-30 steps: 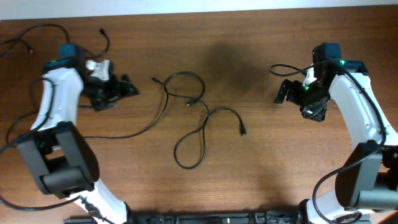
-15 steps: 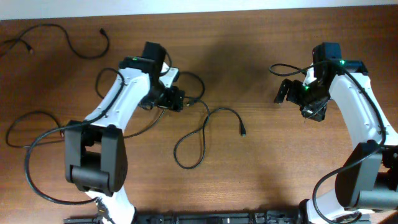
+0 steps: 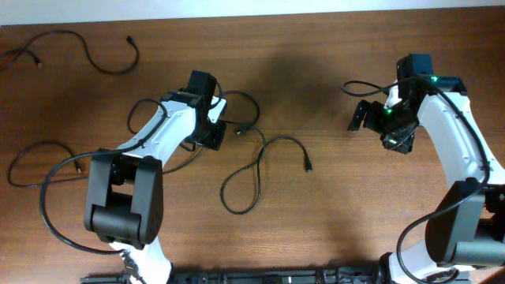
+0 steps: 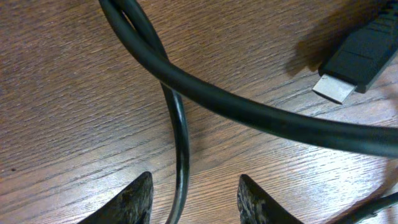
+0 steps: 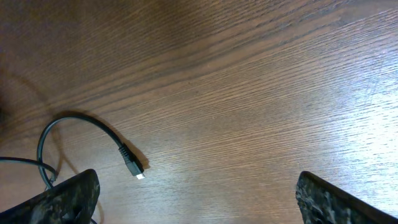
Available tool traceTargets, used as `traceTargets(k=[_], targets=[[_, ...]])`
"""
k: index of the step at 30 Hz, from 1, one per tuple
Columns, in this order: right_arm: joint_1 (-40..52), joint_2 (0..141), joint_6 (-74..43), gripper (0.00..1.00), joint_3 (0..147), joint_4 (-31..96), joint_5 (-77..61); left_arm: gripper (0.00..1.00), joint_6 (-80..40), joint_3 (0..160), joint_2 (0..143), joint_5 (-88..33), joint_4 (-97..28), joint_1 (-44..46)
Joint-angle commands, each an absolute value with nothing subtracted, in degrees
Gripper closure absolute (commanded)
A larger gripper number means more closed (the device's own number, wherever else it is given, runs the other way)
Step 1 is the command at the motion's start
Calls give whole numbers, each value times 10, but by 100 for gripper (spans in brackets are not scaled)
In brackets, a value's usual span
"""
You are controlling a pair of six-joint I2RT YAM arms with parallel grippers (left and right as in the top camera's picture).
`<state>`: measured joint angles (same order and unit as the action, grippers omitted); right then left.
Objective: Untangle cables
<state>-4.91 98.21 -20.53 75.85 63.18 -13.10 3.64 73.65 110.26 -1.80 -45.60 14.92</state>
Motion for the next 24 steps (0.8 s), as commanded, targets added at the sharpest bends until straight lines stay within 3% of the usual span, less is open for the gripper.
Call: traceTargets(k=[1, 4, 5, 11, 18, 21, 24], targets=[[-49, 976, -199, 2, 761, 632, -128, 63, 38, 731, 1099, -12, -457, 145], [-49, 976, -199, 2, 761, 632, -128, 67, 38, 718, 1099, 13, -443, 145], [-49, 976, -199, 2, 761, 632, -128, 75, 38, 711, 1099, 13, -439, 145], [-49, 976, -199, 2, 761, 632, -128, 100, 37, 711, 1098, 13, -438, 145], [-49, 976, -199, 2, 761, 632, -128, 100, 59, 767, 1026, -47, -513, 145], [-49, 976, -199, 2, 761, 632, -128, 100, 165, 768, 984, -189, -516, 145], [-49, 976, -199, 1, 761, 632, -128, 100, 193, 774, 969, -285, -516, 142]])
